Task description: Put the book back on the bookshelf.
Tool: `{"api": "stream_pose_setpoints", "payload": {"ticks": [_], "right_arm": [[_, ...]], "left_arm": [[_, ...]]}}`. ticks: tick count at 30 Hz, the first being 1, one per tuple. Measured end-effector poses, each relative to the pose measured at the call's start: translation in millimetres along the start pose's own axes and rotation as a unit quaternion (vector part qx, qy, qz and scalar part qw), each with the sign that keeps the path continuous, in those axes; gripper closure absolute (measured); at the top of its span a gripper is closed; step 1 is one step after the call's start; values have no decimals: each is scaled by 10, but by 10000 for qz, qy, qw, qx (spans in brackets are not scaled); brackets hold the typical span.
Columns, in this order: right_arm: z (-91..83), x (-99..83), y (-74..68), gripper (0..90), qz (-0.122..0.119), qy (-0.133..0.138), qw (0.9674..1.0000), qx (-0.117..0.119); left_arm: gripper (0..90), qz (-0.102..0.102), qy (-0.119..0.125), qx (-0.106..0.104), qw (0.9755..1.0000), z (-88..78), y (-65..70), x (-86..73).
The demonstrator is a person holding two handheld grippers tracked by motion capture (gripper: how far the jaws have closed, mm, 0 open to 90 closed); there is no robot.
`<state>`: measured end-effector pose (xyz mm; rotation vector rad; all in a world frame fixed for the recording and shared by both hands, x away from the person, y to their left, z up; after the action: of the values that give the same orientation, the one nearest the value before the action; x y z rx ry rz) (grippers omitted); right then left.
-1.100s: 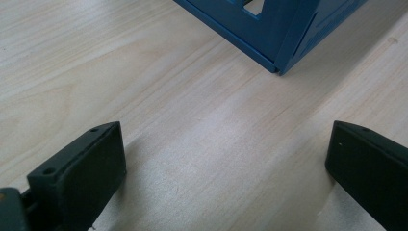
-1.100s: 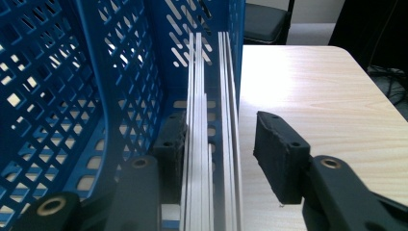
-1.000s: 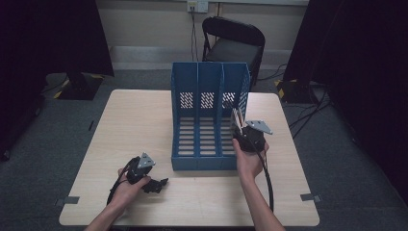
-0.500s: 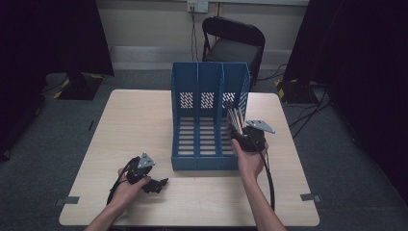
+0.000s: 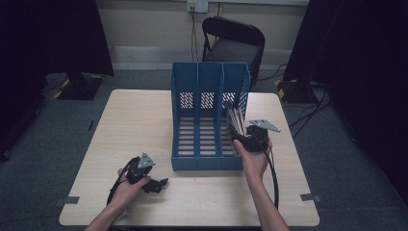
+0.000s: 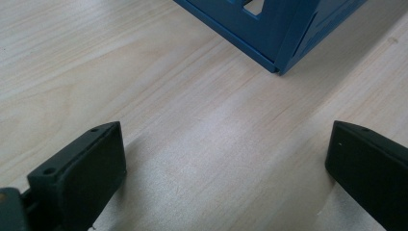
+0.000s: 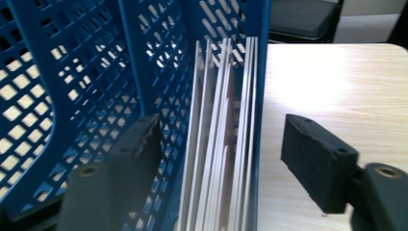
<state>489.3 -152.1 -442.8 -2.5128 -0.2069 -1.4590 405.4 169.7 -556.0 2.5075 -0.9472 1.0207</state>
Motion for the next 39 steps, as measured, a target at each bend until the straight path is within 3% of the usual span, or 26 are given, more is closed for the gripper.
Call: {"api": "stream_pose_setpoints", "payload": {"ticks": [3,13,21,32,39], "right_arm": [[-4,-8,-24,258,-27,-55,9997,231],[-71,-55,-46,225,-221,-69,9985,490],[-170,-122,-6,199,-169,-99,9962,849],[-400,-182,42,168,-128,-87,9938,1097],[-532,-326,141,181,-175,-170,9925,1196]], "left_arm": [[0,0,-1,1,10000,0,0,0],[0,-1,0,-2,10000,0,1,0],[0,0,0,-2,10000,0,0,0],[0,0,1,-1,10000,1,0,0],[0,0,0,-1,10000,0,0,0]]}}
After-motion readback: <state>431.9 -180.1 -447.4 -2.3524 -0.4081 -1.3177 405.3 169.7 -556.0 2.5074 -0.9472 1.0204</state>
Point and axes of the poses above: each handheld gripper's, and its own axes: z roughly forward along the jaws, x roughly out of its top, y roughly to its right, the point moved 7 cm from there along z, roughly forward along the jaws, and after that the axes turned 1 degree about -y, right-handed, at the moved point
